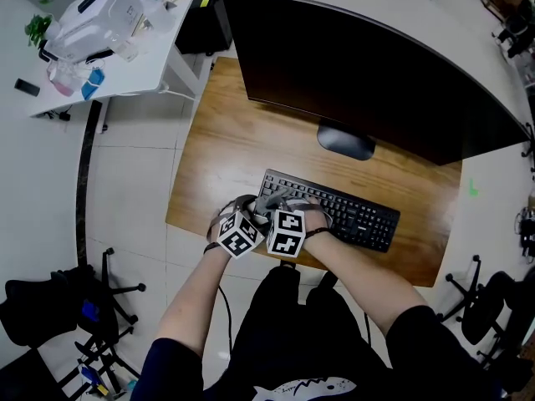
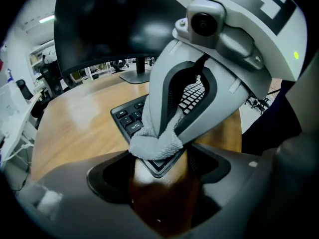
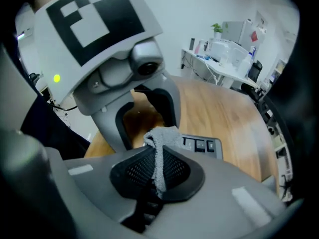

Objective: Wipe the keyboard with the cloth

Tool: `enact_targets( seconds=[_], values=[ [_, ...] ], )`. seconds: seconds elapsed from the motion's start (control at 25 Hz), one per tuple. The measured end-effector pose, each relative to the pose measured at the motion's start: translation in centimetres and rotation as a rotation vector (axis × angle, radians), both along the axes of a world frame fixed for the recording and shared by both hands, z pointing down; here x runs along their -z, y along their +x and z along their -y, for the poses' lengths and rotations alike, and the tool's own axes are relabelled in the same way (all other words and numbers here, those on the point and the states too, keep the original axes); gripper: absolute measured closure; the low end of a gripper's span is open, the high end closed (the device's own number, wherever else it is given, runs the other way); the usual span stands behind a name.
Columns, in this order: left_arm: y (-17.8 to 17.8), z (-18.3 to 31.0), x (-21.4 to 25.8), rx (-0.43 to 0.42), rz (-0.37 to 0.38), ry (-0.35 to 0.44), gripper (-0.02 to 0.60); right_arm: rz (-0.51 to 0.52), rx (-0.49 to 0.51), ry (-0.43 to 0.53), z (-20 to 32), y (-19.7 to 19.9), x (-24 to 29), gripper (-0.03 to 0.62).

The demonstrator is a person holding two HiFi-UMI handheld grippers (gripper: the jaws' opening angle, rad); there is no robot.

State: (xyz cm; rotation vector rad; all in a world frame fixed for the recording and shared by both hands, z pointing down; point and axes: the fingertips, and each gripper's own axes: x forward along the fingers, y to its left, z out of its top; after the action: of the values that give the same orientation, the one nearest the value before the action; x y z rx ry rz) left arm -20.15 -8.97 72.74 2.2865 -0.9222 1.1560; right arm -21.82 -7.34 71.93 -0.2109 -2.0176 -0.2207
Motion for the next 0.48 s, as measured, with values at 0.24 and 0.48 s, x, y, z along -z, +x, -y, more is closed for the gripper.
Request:
enact_targets(
  seconds=[0.24, 0.48],
  values=[
    [0.1, -0.2, -0.2, -0.020, 0.019, 0.008, 0.219, 0.005, -0.021, -0.063, -1.4, 0.9, 0.0, 0.565],
    [0.0, -0.6, 0.0, -0.049, 0.020, 0.011, 0.222, 0.064, -0.044, -0.076, 0.5, -0.2, 1.8, 0.565]
  ],
)
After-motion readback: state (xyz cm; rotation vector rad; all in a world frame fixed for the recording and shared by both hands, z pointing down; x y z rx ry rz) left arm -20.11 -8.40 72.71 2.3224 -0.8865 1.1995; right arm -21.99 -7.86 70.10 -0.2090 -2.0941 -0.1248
